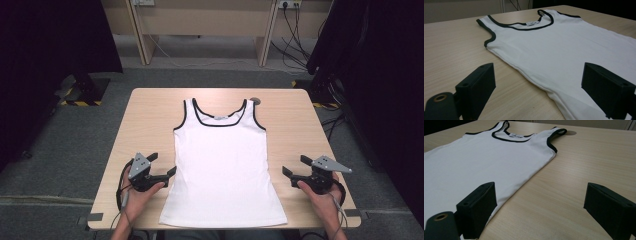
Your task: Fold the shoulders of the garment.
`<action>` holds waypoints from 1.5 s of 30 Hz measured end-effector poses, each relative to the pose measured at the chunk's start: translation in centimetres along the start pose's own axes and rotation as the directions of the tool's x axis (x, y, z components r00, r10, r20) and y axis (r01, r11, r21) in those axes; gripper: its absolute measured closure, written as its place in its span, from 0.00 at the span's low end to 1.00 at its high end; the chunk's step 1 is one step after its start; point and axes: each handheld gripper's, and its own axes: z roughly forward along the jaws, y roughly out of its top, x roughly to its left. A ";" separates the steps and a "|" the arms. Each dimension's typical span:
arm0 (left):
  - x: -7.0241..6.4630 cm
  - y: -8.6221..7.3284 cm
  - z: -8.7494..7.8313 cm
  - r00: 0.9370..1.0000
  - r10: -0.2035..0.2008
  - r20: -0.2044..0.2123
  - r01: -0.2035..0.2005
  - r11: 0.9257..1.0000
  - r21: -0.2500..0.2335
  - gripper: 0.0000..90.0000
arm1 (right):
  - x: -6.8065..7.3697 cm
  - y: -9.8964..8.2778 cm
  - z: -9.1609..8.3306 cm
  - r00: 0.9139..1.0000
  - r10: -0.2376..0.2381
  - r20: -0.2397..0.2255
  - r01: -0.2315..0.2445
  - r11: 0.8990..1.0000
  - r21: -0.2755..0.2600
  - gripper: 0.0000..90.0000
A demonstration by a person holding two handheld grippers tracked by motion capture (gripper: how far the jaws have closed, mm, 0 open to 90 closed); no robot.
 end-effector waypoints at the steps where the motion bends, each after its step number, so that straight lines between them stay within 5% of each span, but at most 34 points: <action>1: 0.0 0.0 0.0 1.000 0.001 0.000 -0.001 1.000 0.000 0.12 | 0.0 0.2 0.1 1.000 -0.001 0.000 0.001 1.000 0.000 0.14; 9: 0.0 0.0 0.0 1.000 -0.002 0.002 0.002 1.000 0.001 0.12 | -0.7 4.9 3.0 0.997 -0.067 0.039 0.065 0.997 0.034 0.26; 16: 0.0 0.0 0.0 1.000 0.002 0.005 -0.002 1.000 0.000 0.12 | -1.9 11.6 8.2 0.988 -0.139 0.073 0.129 0.983 0.129 0.35; 22: 0.0 0.0 0.0 1.000 0.005 0.008 -0.005 1.000 0.001 0.12 | -2.5 14.9 13.5 0.989 -0.130 0.068 0.115 0.975 0.191 0.44; 33: -0.1 0.0 0.0 1.000 0.013 0.010 -0.013 1.000 0.000 0.12 | -3.9 15.4 21.0 0.995 -0.016 0.096 -0.012 0.958 0.286 0.62; 38: -0.1 0.0 0.0 1.000 0.016 0.011 -0.016 1.000 0.000 0.12 | -4.5 15.0 23.0 0.992 0.053 0.111 -0.083 0.953 0.291 0.65; 45: -0.1 0.0 0.0 1.000 0.018 0.011 -0.018 1.000 -0.002 0.12 | -4.6 14.5 24.7 0.989 0.078 0.128 -0.114 0.946 0.303 0.67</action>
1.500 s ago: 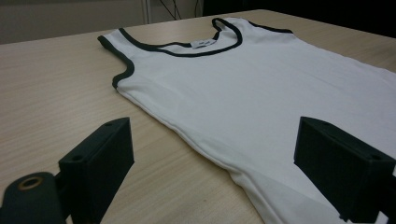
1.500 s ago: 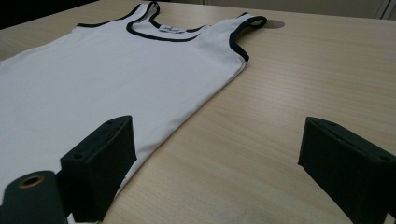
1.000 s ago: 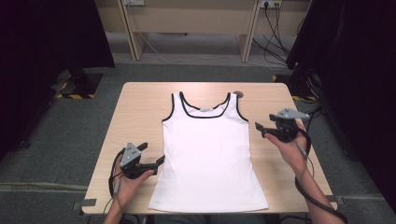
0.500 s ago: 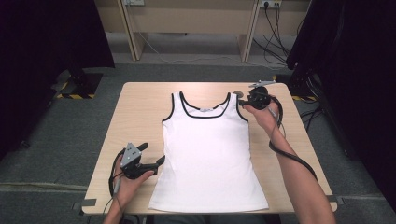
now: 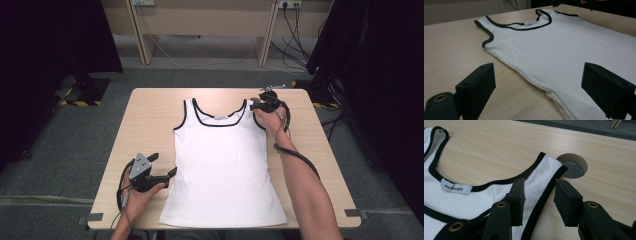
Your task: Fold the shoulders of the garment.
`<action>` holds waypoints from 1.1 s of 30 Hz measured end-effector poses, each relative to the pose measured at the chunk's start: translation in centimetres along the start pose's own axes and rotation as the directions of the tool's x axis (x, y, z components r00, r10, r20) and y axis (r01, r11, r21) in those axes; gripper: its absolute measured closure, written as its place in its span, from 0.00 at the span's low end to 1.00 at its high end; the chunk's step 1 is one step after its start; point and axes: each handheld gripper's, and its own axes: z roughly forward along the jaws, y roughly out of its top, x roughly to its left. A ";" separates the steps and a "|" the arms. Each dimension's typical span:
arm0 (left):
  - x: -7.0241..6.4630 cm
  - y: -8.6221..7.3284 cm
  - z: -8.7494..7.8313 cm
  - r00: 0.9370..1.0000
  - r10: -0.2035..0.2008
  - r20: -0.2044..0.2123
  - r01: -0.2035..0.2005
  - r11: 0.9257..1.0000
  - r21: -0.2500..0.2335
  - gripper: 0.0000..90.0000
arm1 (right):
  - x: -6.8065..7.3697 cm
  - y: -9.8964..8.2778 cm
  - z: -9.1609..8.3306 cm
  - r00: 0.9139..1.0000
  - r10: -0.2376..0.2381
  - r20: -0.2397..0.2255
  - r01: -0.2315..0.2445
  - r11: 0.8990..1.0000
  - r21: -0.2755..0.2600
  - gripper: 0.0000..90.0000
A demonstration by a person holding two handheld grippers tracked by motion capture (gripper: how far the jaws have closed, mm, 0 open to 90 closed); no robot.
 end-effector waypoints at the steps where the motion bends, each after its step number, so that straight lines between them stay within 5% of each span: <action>1: 0.0 0.0 0.0 1.000 -0.001 0.000 0.001 1.000 0.000 0.12 | 0.0 0.0 0.2 1.000 0.003 0.002 -0.003 1.000 0.006 0.67; 26: 0.0 0.0 0.0 1.000 -0.004 0.006 0.004 1.000 -0.004 0.12 | 1.0 -0.8 2.2 1.000 -0.006 0.008 0.006 0.999 0.045 0.65; 33: 0.1 0.0 0.0 1.000 -0.005 0.008 0.005 1.000 -0.006 0.12 | 1.4 -1.2 2.8 0.998 -0.049 0.030 0.047 0.997 0.064 0.68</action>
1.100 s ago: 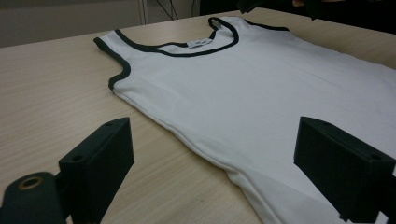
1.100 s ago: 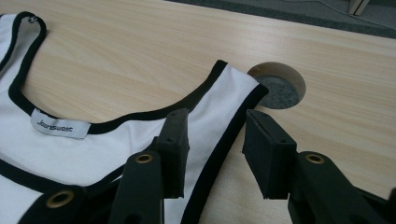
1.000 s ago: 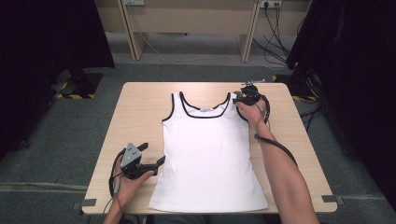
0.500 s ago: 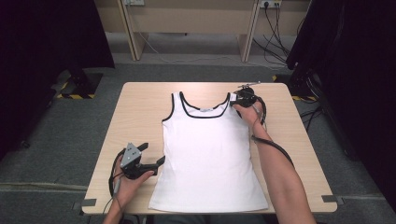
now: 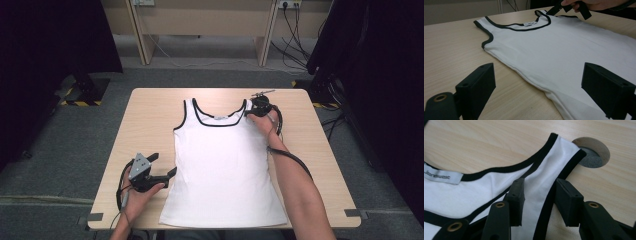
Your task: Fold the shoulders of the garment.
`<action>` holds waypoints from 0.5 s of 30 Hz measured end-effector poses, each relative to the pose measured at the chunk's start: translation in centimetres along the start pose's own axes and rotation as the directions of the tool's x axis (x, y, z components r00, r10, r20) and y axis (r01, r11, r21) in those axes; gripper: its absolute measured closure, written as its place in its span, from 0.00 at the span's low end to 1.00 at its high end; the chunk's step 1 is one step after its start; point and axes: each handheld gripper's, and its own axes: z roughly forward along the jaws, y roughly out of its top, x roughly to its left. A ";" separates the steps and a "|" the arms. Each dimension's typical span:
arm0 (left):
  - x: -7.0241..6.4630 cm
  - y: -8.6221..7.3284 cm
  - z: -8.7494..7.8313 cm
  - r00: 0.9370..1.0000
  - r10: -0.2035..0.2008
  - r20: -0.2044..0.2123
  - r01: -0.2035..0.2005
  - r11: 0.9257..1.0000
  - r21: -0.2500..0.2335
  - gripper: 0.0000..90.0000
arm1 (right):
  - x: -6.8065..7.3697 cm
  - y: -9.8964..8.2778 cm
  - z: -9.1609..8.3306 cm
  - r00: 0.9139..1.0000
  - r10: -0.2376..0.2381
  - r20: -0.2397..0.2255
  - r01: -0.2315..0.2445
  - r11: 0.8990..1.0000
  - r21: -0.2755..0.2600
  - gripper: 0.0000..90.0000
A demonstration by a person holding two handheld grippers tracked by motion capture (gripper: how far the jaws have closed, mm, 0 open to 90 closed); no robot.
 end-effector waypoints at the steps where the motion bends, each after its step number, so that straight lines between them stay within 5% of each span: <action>1: 0.0 0.0 0.0 1.000 -0.001 0.000 0.001 1.000 0.000 0.12 | 0.0 -0.1 0.0 1.000 -0.007 0.006 0.007 1.000 -0.005 0.69; 9: 0.0 0.0 0.0 1.000 0.004 0.000 -0.004 1.000 0.000 0.12 | 0.6 -0.1 0.0 0.999 -0.035 0.004 0.035 0.999 -0.008 0.88; 15: 0.0 0.0 0.0 1.000 0.004 0.001 -0.004 1.000 -0.003 0.12 | 0.4 0.0 0.1 1.000 0.000 -0.028 0.000 1.000 -0.006 0.95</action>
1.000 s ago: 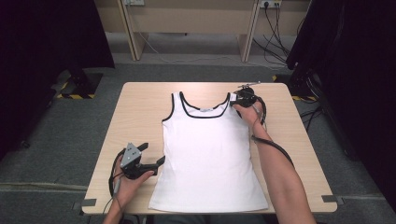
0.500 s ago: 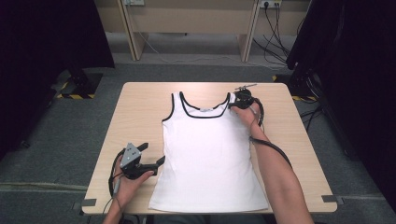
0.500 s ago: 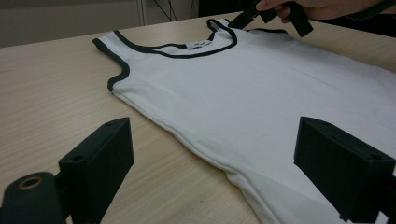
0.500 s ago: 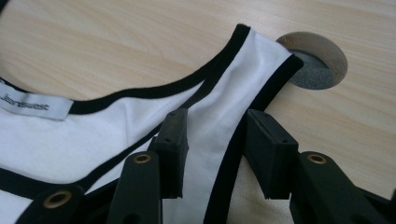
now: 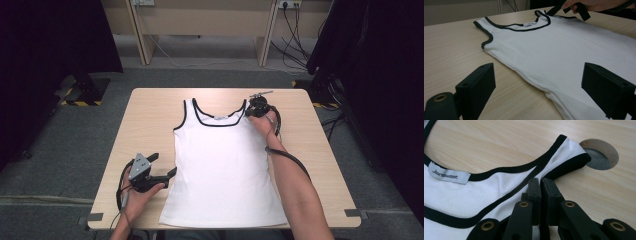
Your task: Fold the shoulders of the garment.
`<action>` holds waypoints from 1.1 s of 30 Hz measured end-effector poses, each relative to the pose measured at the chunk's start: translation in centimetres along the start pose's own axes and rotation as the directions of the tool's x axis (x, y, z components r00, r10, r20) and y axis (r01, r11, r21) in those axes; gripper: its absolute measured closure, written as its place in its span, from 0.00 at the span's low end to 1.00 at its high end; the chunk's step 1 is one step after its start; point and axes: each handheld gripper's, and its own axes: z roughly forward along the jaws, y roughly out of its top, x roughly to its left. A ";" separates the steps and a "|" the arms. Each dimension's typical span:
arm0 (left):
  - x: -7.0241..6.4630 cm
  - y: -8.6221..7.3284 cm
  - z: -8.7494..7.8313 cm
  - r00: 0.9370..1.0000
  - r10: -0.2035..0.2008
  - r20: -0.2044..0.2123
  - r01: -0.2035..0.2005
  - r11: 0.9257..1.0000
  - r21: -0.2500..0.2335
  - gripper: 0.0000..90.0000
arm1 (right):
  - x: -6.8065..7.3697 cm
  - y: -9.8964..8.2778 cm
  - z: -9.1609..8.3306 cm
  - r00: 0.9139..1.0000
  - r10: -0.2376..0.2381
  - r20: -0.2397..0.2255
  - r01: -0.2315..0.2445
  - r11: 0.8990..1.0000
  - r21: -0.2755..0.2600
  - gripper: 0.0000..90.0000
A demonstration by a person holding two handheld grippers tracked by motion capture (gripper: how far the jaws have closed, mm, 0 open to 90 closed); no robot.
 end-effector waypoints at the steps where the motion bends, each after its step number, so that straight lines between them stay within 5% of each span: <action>1: 0.0 0.0 0.0 1.000 0.000 0.001 0.000 1.000 0.000 0.12 | -0.1 0.0 0.0 1.000 0.006 -0.007 -0.006 1.000 0.000 0.95; 7: 0.1 0.0 0.0 1.000 -0.004 0.002 0.004 1.000 -0.003 0.12 | -0.2 0.3 -0.9 0.996 0.049 -0.079 -0.053 0.997 -0.049 0.95; 15: 0.0 0.0 0.0 1.000 -0.003 0.000 0.003 1.000 -0.004 0.12 | 0.3 0.4 -2.0 0.992 0.052 -0.114 -0.062 0.994 -0.093 0.95; 25: 0.0 0.0 0.0 1.000 -0.003 0.001 0.003 1.000 -0.004 0.12 | 2.7 0.3 -4.4 0.989 -0.025 -0.145 0.001 0.986 -0.164 0.95; 33: 0.0 0.0 0.0 1.000 -0.003 -0.001 0.003 1.000 -0.002 0.12 | 5.2 -1.2 -5.7 0.978 -0.142 -0.152 0.110 0.974 -0.198 0.93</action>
